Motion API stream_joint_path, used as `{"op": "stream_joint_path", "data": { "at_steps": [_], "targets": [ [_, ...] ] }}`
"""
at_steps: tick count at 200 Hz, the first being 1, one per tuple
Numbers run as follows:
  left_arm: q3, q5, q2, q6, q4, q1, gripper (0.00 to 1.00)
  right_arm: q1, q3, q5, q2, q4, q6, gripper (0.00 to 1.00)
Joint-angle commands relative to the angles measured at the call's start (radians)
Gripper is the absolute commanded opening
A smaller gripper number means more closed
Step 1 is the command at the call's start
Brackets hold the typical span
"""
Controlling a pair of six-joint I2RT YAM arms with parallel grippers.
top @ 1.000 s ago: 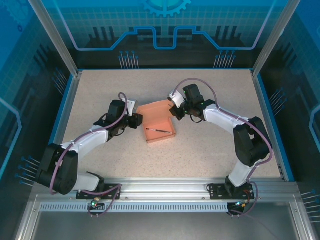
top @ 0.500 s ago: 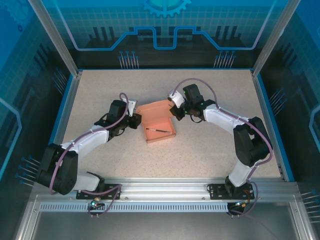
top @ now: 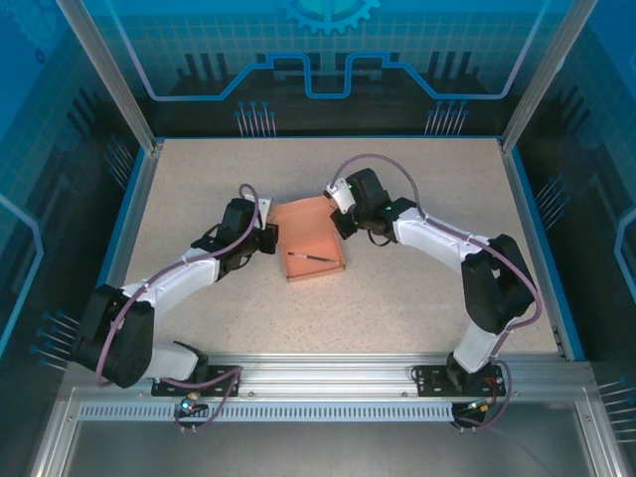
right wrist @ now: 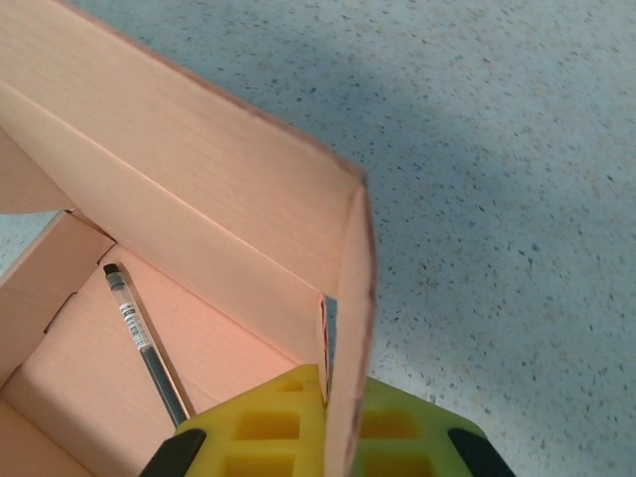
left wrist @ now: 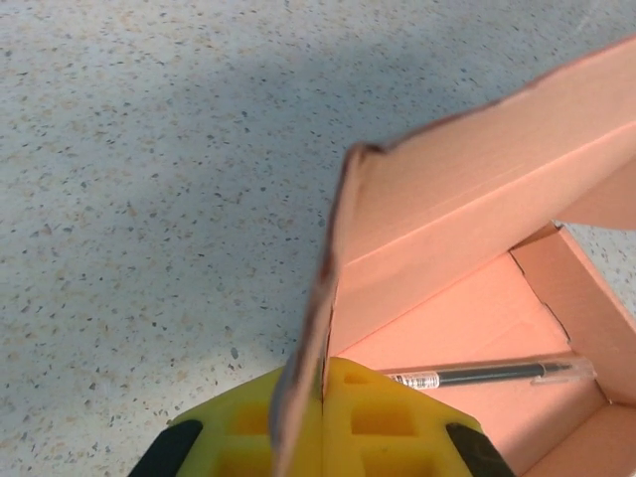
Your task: Fold the paper box
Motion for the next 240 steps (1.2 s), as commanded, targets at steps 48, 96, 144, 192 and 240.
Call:
{"op": "stream_joint_path", "data": {
  "at_steps": [48, 96, 144, 192, 240],
  "targets": [
    [0.052, -0.105, 0.005, -0.184, 0.033, -0.030, 0.00, 0.119, 0.122, 0.324, 0.076, -0.117, 0.202, 0.00],
    [0.078, -0.188, 0.026, -0.251, 0.045, -0.043, 0.00, 0.126, 0.147, 0.408, 0.097, -0.111, 0.294, 0.00],
    [0.108, -0.257, 0.084, -0.319, 0.079, -0.062, 0.00, 0.126, 0.163, 0.467, 0.132, -0.079, 0.358, 0.00],
    [0.105, -0.386, 0.099, -0.397, 0.112, -0.096, 0.00, 0.124, 0.169, 0.499, 0.149, -0.049, 0.398, 0.00],
    [0.116, -0.491, 0.132, -0.440, 0.111, -0.141, 0.00, 0.118, 0.144, 0.489, 0.141, -0.003, 0.445, 0.00]
  ]
}}
